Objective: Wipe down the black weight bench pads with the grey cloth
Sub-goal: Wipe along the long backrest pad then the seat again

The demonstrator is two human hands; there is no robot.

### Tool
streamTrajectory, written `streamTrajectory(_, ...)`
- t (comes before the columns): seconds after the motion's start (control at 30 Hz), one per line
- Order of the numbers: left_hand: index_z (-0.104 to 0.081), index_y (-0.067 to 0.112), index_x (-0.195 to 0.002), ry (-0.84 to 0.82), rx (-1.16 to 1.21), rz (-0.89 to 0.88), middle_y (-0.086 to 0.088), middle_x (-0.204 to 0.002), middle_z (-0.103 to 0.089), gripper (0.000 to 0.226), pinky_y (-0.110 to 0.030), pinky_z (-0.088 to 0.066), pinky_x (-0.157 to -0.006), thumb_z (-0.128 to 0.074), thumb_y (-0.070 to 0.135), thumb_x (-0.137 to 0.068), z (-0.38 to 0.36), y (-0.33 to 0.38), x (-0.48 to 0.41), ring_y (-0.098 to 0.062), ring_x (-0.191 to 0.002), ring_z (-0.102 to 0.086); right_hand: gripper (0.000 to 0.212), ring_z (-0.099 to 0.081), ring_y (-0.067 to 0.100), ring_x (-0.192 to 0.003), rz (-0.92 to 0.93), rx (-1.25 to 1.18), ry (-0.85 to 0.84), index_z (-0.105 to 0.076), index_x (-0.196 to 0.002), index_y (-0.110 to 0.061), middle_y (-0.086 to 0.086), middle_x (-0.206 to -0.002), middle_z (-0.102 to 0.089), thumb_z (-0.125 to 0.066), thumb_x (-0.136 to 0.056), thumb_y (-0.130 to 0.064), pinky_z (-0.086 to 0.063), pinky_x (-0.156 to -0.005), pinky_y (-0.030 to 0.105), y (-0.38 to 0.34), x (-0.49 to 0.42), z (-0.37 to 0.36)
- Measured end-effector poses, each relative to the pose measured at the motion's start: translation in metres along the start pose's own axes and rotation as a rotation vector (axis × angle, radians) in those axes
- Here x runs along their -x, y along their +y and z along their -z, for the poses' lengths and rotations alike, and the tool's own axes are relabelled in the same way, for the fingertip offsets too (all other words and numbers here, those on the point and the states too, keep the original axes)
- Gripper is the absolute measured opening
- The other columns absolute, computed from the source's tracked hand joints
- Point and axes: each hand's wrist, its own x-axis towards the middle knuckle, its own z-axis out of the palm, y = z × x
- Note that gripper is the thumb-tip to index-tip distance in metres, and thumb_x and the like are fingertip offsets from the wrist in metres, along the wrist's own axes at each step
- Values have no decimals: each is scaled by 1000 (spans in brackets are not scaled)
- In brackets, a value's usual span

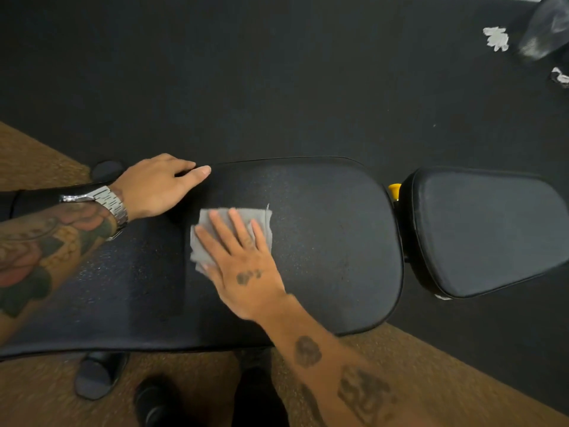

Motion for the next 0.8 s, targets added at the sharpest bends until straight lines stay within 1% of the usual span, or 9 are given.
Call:
streamTrajectory(0.1, -47, 29, -145, -20, 13, -3, 2, -153, -42, 72, -40, -28, -111, -27, 72, -91, 2, -5, 2, -28, -141, -37, 57, -5, 23, -154, 33, -14, -4, -21, -157, -26, -1, -166, -13, -30, -104, -43, -9, -123, 48, 15, 56, -6)
streamTrajectory(0.17, -44, 29, -146, -30, 24, -10, 4, -155, -39, 74, -41, -27, -112, -26, 74, -90, 4, -6, 2, -27, -143, -35, 56, -17, 25, -152, -66, -44, 51, -30, -155, -23, 0, -164, -23, -31, -103, -44, -13, -121, 47, 44, 91, -4)
streamTrajectory(0.2, -43, 29, -147, -34, 28, -14, 4, -156, -38, 75, -40, -27, -112, -27, 74, -90, 4, -5, 3, -26, -143, -34, 56, -19, 26, -151, -137, -49, 71, -31, -154, -22, 1, -163, -24, -29, -103, -45, -10, -121, 46, 63, 106, -1)
streamTrajectory(0.3, -43, 28, -147, -24, 39, -20, 4, -156, -37, 76, -40, -26, -112, -26, 74, -90, 2, -6, 3, -25, -144, -33, 57, -5, 20, -154, -339, -40, 39, -19, -157, -26, -3, -166, -11, -21, -104, -47, 2, -123, 39, 119, 128, 14)
streamTrajectory(0.37, -45, 29, -146, -16, 44, -21, 4, -155, -39, 75, -41, -27, -111, -25, 74, -90, 2, -7, 2, -25, -143, -35, 56, 2, 16, -154, -408, -49, 66, -14, -156, -30, -7, -166, -7, -20, -103, -47, 3, -123, 38, 147, 115, 22)
streamTrajectory(0.5, -50, 33, -141, -10, 129, -28, 1, -152, -45, 66, -41, -27, -112, -25, 71, -93, 5, -12, 2, -27, -141, -38, 57, 5, 21, -154, -537, -43, 177, -13, -158, -27, -2, -167, -4, -18, -104, -46, 0, -124, 47, 169, 49, 38)
streamTrajectory(0.57, -50, 30, -142, -26, 201, 0, 1, -153, -46, 67, -39, -25, -115, -26, 70, -93, 13, -19, -3, -27, -143, -36, 57, 8, 22, -153, -604, -102, 194, -13, -158, -25, -2, -167, -2, -23, -106, -43, 2, -123, 47, 163, 13, 45)
streamTrajectory(0.67, -54, 29, -140, -43, 260, 46, 4, -144, -56, 73, -38, -24, -118, -24, 75, -91, 24, -42, -9, -23, -141, -41, 56, 7, 26, -153, -557, -89, 179, -16, -158, -24, -3, -167, -6, -25, -106, -42, 3, -121, 47, 129, -41, 48)
streamTrajectory(0.8, -63, 28, -130, -10, 375, 100, 7, -139, -60, 65, -39, -25, -120, -28, 69, -94, 22, -72, -5, -18, -138, -44, 57, 4, 30, -153, -316, -17, 87, -17, -157, -24, -2, -167, -8, -29, -105, -44, 2, -119, 51, 49, -92, 29)
